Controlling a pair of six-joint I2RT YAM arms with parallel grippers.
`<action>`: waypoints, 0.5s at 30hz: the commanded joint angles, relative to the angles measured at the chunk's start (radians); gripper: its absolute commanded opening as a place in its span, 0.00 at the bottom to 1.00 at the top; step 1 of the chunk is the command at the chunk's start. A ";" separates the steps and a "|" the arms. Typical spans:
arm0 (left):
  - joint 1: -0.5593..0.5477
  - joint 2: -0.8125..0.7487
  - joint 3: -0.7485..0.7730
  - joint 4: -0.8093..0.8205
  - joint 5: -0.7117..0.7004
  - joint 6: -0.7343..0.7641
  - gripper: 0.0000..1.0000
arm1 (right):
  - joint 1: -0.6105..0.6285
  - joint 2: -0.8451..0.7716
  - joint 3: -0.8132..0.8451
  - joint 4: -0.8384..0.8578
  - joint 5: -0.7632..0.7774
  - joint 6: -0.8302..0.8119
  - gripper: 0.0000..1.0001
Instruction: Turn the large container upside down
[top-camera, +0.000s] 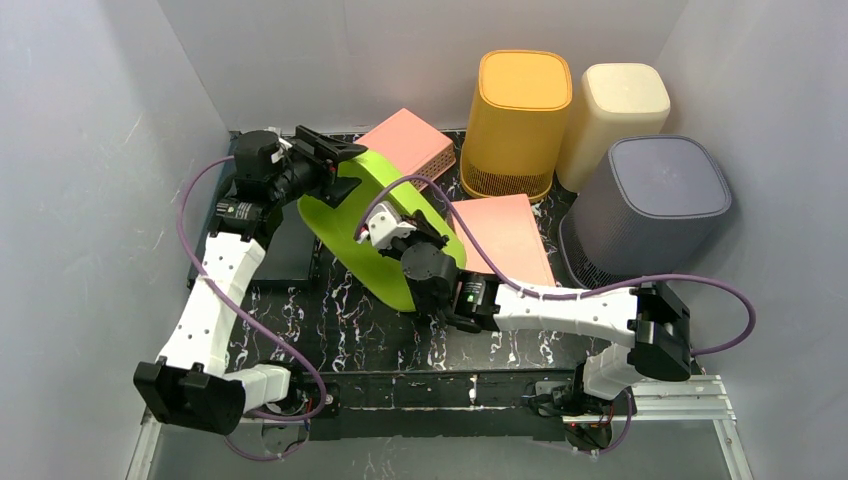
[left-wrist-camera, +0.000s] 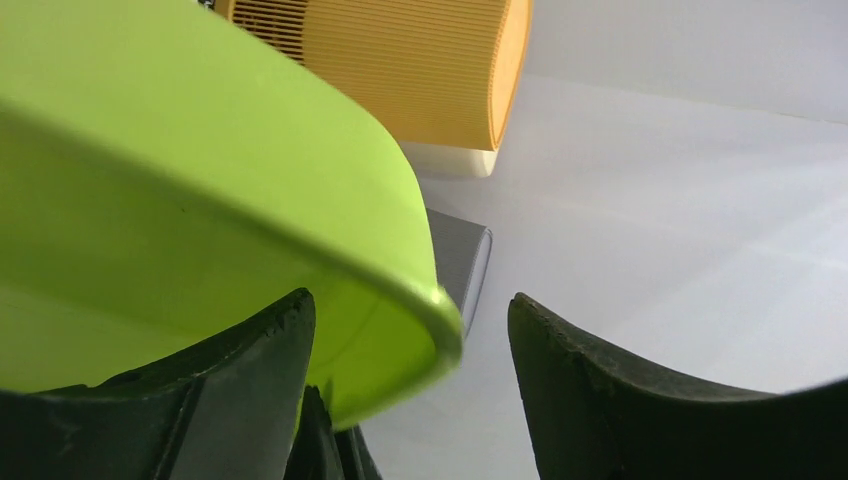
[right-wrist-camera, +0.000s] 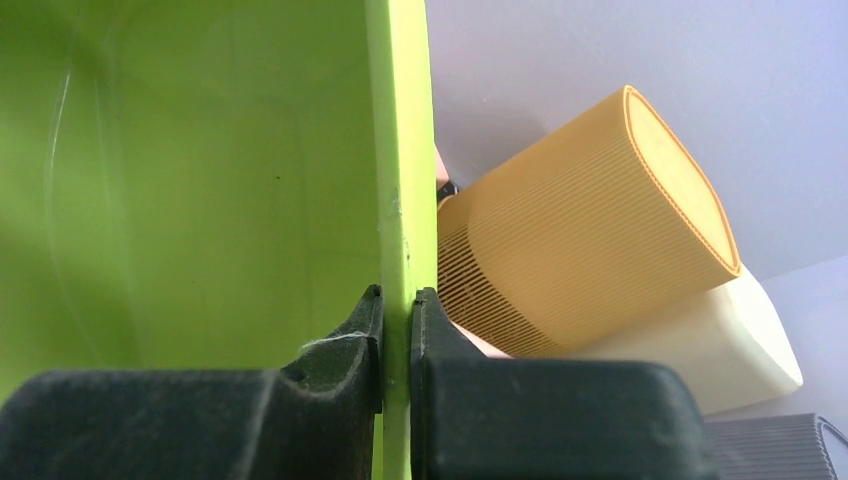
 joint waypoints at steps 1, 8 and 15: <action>-0.005 0.028 0.066 -0.088 0.019 0.035 0.65 | 0.036 -0.043 -0.013 0.236 0.022 -0.132 0.01; -0.007 0.008 0.030 -0.113 0.006 0.085 0.21 | 0.095 0.000 -0.019 0.360 0.055 -0.325 0.01; -0.008 -0.037 -0.017 -0.094 0.018 0.170 0.00 | 0.158 -0.013 0.103 0.066 -0.001 -0.130 0.36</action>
